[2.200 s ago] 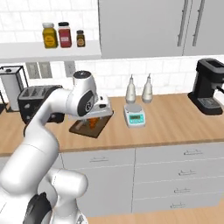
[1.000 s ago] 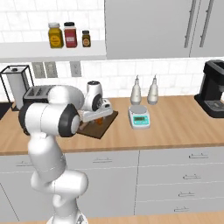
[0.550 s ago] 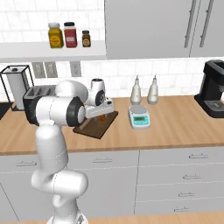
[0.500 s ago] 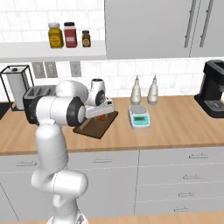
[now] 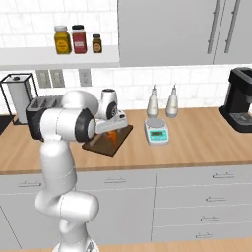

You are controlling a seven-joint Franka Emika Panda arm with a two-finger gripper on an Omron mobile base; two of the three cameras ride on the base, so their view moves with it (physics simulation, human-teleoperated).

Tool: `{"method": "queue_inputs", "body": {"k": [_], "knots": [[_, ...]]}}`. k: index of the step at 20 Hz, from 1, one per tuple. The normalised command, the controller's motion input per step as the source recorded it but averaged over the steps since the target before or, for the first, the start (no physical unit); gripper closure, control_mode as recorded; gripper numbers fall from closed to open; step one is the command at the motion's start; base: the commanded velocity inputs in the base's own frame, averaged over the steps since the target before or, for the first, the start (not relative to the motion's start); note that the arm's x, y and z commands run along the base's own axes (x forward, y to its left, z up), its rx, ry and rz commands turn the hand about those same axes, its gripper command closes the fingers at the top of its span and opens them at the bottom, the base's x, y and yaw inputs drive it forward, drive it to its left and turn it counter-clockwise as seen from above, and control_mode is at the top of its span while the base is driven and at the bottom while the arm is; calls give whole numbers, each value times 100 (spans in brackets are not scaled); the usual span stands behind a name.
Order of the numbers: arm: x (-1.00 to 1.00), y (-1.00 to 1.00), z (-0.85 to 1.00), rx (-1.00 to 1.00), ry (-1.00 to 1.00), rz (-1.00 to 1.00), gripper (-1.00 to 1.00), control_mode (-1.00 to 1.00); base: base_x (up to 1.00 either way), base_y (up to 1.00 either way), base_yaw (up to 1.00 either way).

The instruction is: Pick up the knife from the drawer and place it on the cutting board. Then place the meat from the plate to the cutting board.

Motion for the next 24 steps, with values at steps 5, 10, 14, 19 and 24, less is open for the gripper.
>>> {"method": "queue_inputs", "body": {"k": [5,10,14,19,24], "knots": [[-76,0,69,0,-12,5,-100,-100,0,0,0],[-100,37,100,-8,-13,12,-100,-100,0,0,0],[-100,92,87,-20,-9,12,-100,-100,0,0,0],[-100,100,22,-27,-7,22,-100,-100,0,0,0],[-100,94,23,-19,-4,21,-100,-100,0,0,0]]}}
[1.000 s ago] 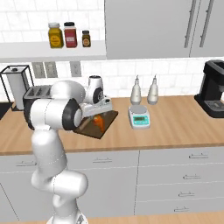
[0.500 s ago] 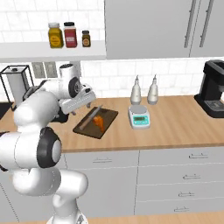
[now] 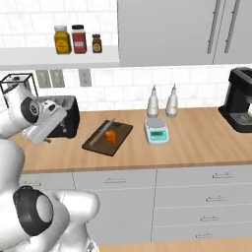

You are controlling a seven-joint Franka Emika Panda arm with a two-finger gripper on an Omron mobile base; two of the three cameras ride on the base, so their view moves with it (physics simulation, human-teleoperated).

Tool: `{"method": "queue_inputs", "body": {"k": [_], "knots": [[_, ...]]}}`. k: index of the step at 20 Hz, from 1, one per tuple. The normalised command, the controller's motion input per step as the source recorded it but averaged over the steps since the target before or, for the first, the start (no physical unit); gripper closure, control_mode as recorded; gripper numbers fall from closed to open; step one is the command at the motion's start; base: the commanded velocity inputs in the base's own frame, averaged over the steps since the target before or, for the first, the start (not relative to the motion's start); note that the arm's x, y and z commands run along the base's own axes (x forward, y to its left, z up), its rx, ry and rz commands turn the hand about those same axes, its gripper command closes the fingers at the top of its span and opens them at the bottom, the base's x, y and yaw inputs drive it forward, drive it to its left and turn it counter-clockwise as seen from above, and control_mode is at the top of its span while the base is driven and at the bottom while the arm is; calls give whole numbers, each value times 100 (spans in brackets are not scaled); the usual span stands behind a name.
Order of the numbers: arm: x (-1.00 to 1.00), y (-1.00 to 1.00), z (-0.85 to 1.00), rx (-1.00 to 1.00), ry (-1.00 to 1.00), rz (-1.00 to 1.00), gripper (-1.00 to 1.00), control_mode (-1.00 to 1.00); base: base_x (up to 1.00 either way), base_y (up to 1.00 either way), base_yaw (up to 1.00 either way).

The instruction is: Pick up the knife from the drawer and place it on the cutting board. Then place the meat from the plate to the cutting board.

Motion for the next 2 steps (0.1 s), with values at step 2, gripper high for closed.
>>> {"method": "queue_inputs", "body": {"k": [2], "knots": [[-100,41,19,-7,-2,12,-100,-100,0,0,0]]}}
